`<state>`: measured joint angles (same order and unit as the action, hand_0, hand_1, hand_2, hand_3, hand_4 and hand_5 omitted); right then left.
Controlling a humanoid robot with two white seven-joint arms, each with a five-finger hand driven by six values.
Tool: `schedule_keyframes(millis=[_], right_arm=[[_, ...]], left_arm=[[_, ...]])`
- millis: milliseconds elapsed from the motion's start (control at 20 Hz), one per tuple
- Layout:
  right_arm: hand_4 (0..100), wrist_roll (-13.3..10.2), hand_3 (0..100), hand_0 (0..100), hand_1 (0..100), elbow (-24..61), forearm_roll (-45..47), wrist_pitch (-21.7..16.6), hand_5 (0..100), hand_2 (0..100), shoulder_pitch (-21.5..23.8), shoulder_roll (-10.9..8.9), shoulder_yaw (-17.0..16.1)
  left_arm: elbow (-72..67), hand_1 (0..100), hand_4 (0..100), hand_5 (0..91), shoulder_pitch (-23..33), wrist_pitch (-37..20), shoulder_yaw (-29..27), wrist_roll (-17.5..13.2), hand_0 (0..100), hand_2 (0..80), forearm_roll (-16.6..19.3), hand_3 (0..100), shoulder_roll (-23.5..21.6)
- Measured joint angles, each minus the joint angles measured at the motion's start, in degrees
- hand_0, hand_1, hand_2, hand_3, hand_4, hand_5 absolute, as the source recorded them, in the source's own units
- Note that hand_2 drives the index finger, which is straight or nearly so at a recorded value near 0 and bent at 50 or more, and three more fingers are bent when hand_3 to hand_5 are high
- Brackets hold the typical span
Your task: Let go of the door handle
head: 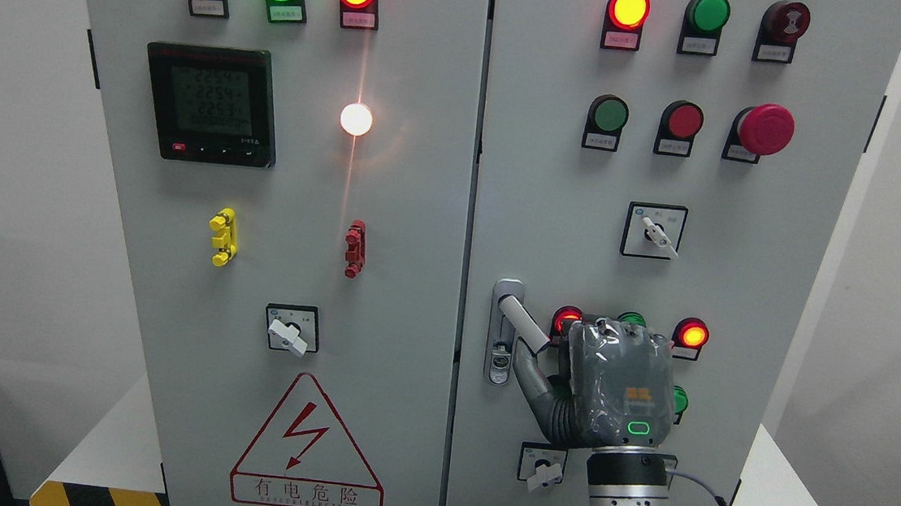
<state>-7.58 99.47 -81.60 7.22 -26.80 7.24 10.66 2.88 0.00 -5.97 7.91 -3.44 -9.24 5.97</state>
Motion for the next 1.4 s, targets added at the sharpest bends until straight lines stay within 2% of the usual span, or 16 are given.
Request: schedule_keyframes(millis=[1402], right_arm=[[100,0.0,100,53,37,0.5,0.3,-0.3,100,94,0.0,-0.11,-0.8]], left_arm=[[0.0,56,0,0.0,0.0,0.0,0.0,0.0,12,0.0,0.0,0,0.0]])
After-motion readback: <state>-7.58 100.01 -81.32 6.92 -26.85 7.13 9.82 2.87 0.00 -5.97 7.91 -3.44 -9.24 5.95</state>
